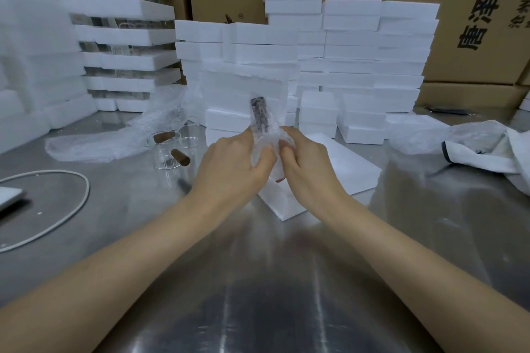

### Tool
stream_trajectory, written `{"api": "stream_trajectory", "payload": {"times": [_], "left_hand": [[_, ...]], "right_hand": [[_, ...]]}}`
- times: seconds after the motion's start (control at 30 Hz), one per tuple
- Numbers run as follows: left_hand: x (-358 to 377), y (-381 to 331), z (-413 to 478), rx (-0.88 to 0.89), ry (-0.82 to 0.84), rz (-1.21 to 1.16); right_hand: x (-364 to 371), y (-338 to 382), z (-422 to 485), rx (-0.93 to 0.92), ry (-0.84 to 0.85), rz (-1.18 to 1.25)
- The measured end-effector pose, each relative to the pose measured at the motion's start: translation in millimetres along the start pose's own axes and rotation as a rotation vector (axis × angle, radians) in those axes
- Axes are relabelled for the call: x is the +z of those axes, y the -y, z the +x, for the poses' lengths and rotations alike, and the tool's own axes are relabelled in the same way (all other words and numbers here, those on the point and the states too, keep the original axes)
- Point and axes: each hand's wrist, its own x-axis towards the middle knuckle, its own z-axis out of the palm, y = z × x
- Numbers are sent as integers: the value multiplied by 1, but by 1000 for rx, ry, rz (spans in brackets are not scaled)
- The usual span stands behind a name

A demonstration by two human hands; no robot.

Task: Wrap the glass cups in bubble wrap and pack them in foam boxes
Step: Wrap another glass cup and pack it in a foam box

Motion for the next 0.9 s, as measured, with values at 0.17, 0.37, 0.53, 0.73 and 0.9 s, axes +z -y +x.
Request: {"api": "stream_trajectory", "payload": {"times": [0.17, 0.37, 0.53, 0.73, 0.9], "left_hand": [[-2, 5, 2, 36, 25, 46], [-3, -2, 3, -16, 117, 403], [-6, -21, -8, -57, 248, 818], [-8, -21, -9, -89, 191, 717], [-5, -5, 2, -289, 147, -210]], "right_hand": [[-1, 5, 0, 35, 36, -68], [4, 17, -7, -117, 122, -267], [7, 28, -11, -191, 143, -611], [7, 26, -9, -174, 52, -437], [4, 21, -7, 9, -132, 42]]}}
